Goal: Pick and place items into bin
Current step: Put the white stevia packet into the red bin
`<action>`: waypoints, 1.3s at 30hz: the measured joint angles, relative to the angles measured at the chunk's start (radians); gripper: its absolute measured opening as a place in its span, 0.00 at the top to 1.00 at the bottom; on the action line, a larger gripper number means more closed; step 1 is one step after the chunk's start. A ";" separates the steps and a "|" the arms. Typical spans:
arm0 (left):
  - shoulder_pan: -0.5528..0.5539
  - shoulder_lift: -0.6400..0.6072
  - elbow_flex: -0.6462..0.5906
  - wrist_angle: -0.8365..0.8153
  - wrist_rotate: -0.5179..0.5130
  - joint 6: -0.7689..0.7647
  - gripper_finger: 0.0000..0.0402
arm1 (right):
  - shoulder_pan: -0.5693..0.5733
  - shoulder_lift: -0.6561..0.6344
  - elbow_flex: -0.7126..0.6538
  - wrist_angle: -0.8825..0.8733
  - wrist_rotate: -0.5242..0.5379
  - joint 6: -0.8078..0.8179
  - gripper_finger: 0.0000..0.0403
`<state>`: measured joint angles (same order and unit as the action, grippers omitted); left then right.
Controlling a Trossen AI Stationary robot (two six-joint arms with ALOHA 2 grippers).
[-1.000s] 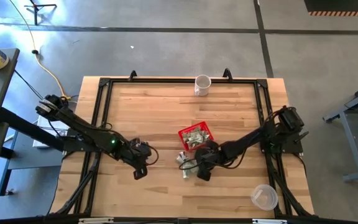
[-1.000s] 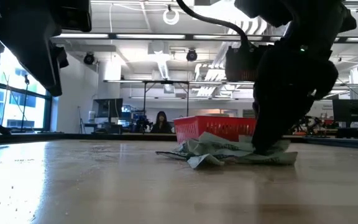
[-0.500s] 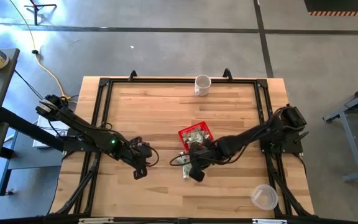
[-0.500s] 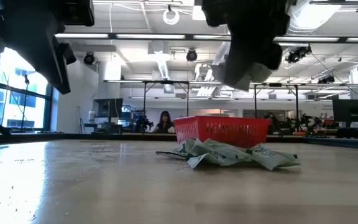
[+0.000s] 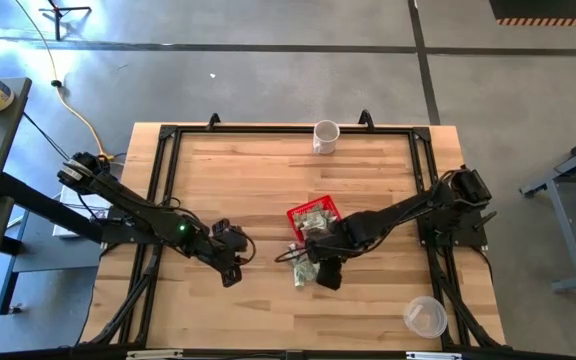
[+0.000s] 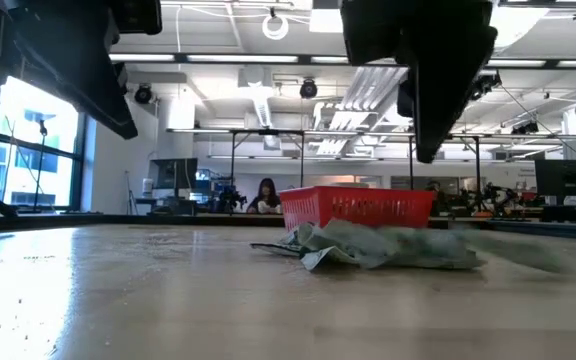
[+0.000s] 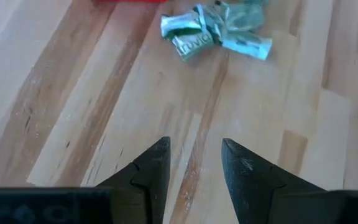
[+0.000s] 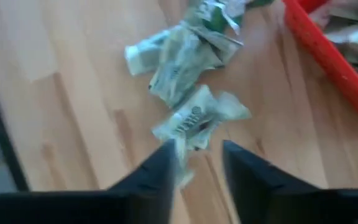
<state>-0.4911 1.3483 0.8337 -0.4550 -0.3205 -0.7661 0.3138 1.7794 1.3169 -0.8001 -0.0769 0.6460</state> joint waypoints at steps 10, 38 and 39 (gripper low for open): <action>0.000 0.000 0.000 0.002 -0.039 -0.054 0.56 | 0.105 -0.001 -0.047 -0.153 0.096 -0.185 0.25; 0.000 0.000 0.000 -0.046 -0.041 -0.074 0.56 | 0.217 0.036 -0.319 0.288 0.131 0.169 0.61; 0.000 0.000 0.000 -0.049 -0.041 -0.074 0.56 | 0.217 0.036 -0.320 0.275 0.149 0.159 0.67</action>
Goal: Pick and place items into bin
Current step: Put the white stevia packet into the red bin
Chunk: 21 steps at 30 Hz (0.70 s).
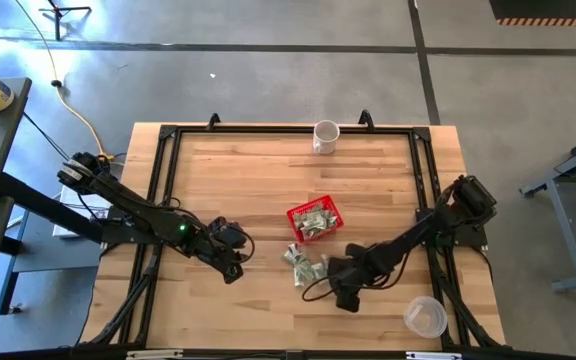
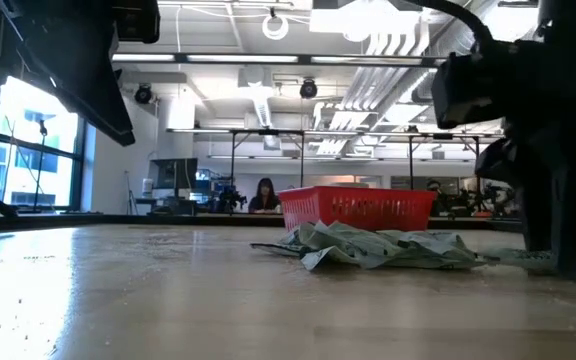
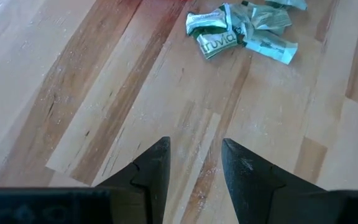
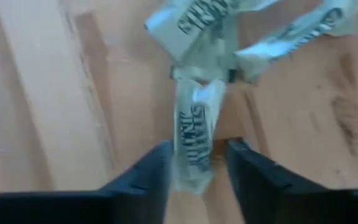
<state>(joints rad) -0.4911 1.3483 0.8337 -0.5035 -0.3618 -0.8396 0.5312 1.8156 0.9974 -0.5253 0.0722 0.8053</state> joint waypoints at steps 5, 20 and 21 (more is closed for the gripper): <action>0.000 0.000 0.000 0.000 0.000 0.004 0.56 | -0.013 0.001 -0.001 -0.072 0.074 -0.043 0.95; 0.000 0.000 0.000 0.001 -0.064 0.004 0.56 | -0.300 -0.115 0.275 -0.379 0.335 -0.337 0.95; 0.000 0.000 0.000 0.003 -0.072 0.004 0.56 | -0.339 -0.116 0.277 -0.333 0.312 -0.381 0.95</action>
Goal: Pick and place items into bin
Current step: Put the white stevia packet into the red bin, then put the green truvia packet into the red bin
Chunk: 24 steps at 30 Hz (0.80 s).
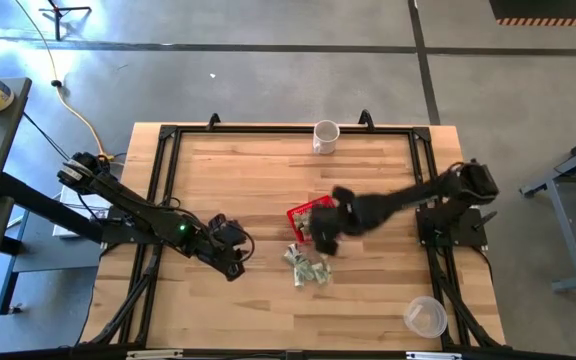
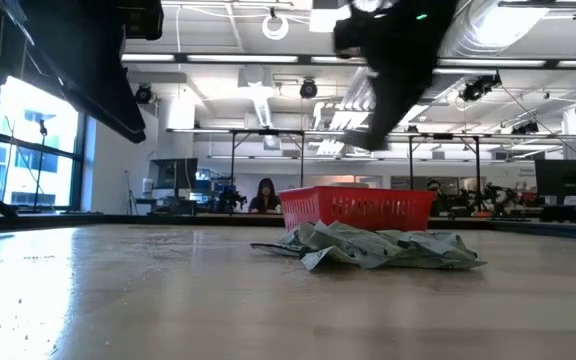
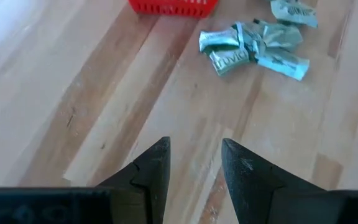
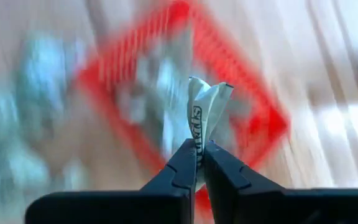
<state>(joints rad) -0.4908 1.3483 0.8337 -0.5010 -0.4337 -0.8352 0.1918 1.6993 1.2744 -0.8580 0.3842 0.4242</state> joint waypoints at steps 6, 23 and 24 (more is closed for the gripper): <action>0.021 0.013 0.000 0.013 0.034 -0.065 0.56 | -0.170 0.036 -0.002 0.084 -0.193 -0.089 0.87; 0.201 0.364 0.002 0.630 0.257 0.659 0.56 | 0.056 -0.074 0.001 -0.210 -0.087 0.012 0.33; 0.217 0.375 0.002 0.633 0.287 0.668 0.56 | 0.081 -0.077 0.001 -0.235 -0.063 0.050 0.32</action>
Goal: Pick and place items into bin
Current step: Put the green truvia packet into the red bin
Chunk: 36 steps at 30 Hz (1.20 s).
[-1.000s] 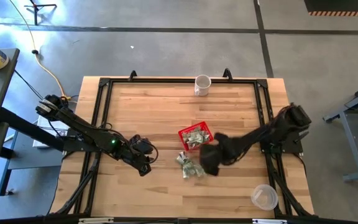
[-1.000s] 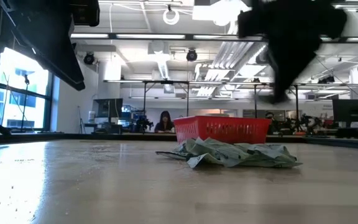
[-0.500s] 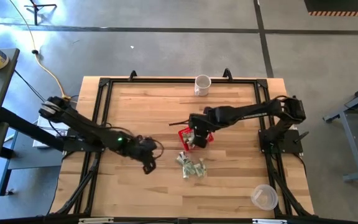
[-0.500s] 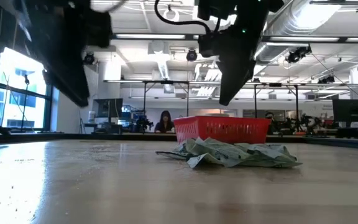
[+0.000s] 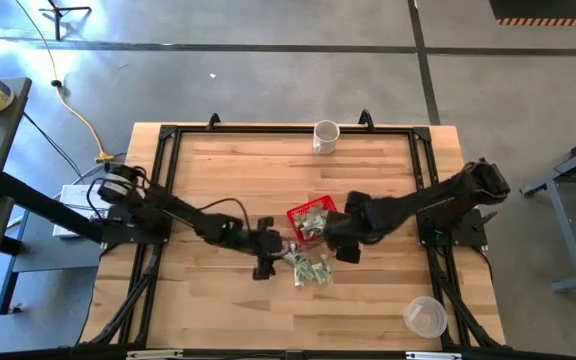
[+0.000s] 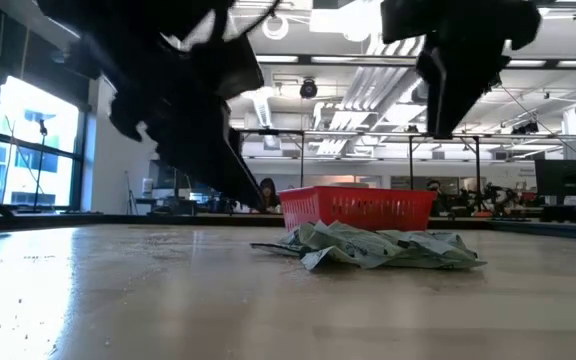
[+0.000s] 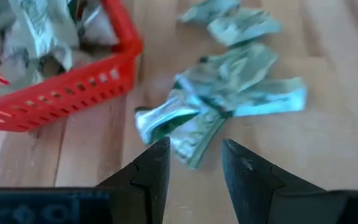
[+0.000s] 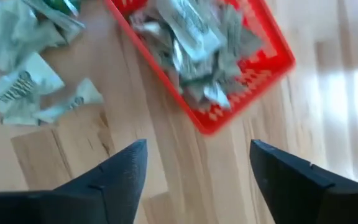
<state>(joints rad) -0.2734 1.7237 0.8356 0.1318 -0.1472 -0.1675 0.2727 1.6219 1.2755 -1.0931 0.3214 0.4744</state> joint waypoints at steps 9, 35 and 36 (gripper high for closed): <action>0.064 0.028 -0.001 0.055 0.143 0.135 0.56 | 0.118 0.001 -0.002 -0.055 0.139 0.237 0.31; 0.080 0.189 0.143 -0.176 0.212 0.132 0.63 | 0.128 0.001 -0.063 -0.074 0.152 0.330 0.31; 0.074 0.189 0.143 -0.180 0.203 0.120 0.66 | 0.127 0.001 -0.063 -0.075 0.161 0.330 0.31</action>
<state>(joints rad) -0.1993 1.9128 0.9791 -0.0483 0.0556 -0.0471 0.3992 1.6234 1.2125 -1.1677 0.4821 0.8042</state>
